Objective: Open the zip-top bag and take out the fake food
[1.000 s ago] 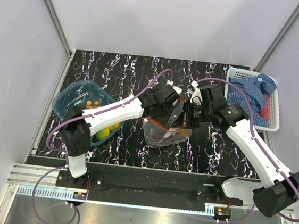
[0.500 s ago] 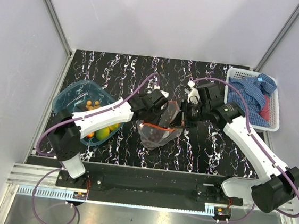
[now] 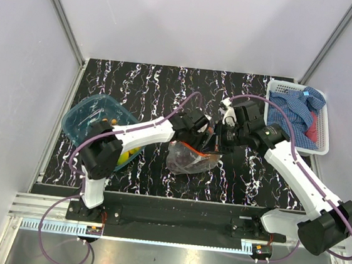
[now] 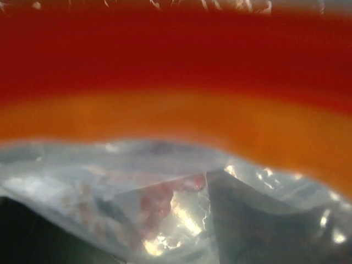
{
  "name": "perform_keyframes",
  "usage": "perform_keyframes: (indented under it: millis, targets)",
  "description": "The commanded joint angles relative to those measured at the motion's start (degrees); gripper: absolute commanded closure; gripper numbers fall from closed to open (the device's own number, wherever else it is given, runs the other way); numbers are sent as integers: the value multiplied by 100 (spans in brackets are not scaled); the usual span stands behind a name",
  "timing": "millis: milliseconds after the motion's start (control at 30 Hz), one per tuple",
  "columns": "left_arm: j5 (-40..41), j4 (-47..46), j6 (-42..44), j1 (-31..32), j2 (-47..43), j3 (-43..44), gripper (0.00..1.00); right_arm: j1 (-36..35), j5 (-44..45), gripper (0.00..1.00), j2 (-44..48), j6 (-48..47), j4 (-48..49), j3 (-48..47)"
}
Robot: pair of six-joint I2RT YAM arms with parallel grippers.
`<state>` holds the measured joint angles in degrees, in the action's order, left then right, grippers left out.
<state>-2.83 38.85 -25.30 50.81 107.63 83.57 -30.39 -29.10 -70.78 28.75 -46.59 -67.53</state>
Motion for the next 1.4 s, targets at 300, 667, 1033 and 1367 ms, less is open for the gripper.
perform_keyframes:
  millis: [300,667,1033,1367]
  targets:
    - [19,-325,25,158,443,-174,63,-19,98,100,161,-45,-61,82]
    - [239,78,148,166,-269,177,90,-19,317,100,249,-28,-61,214]
    - [555,570,446,237,-1253,1020,92,-19,827,100,381,157,-96,310]
    - [406,624,798,254,-1824,1539,91,-19,1073,100,390,280,-166,337]
